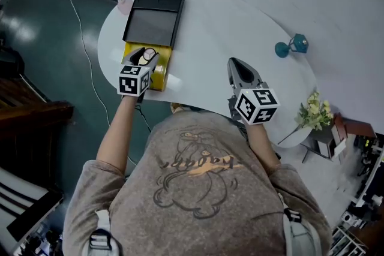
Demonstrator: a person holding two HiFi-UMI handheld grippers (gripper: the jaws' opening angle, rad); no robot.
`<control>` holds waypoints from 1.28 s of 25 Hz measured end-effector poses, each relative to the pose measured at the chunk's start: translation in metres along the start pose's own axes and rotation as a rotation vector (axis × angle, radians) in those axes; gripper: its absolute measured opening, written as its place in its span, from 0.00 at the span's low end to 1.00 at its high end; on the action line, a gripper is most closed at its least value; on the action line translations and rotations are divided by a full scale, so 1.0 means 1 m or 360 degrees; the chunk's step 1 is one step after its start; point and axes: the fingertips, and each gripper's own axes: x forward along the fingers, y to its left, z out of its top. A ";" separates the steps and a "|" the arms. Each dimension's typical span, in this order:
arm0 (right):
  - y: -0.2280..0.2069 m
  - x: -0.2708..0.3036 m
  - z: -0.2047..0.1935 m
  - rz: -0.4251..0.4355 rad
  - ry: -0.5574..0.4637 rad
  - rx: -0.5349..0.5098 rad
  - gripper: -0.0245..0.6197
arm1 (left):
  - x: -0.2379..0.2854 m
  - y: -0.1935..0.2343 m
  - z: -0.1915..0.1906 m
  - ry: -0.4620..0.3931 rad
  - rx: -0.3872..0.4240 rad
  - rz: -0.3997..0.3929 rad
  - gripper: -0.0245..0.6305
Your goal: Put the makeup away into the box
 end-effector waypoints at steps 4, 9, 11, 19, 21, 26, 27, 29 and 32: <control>-0.005 -0.007 -0.002 -0.0044 0.0001 0.0012 0.04 | 0.017 0.002 -0.011 0.0065 -0.0015 -0.0033 0.41; -0.016 -0.017 -0.001 -0.0118 -0.0008 0.0023 0.04 | 0.040 0.008 -0.023 0.0133 -0.0025 -0.0032 0.41; -0.021 -0.022 0.000 -0.0156 -0.0012 0.0026 0.04 | 0.049 0.010 -0.027 0.0158 -0.0019 -0.0033 0.41; -0.034 -0.033 0.003 -0.0254 -0.0012 0.0023 0.04 | 0.074 0.019 -0.029 0.0181 -0.0028 0.0008 0.41; -0.035 -0.035 0.005 -0.0271 -0.0021 0.0025 0.04 | 0.076 0.020 -0.029 0.0180 -0.0023 0.0026 0.41; -0.043 -0.042 0.005 -0.0313 -0.0024 0.0040 0.04 | 0.082 0.019 -0.030 0.0192 0.0000 0.0044 0.41; -0.044 -0.043 0.005 -0.0320 -0.0024 0.0042 0.04 | 0.082 0.019 -0.030 0.0197 0.0007 0.0046 0.41; -0.047 -0.044 0.004 -0.0330 -0.0023 0.0048 0.04 | 0.084 0.019 -0.031 0.0202 0.0013 0.0051 0.41; -0.049 -0.044 0.003 -0.0336 -0.0022 0.0056 0.04 | 0.086 0.020 -0.031 0.0201 0.0010 0.0061 0.41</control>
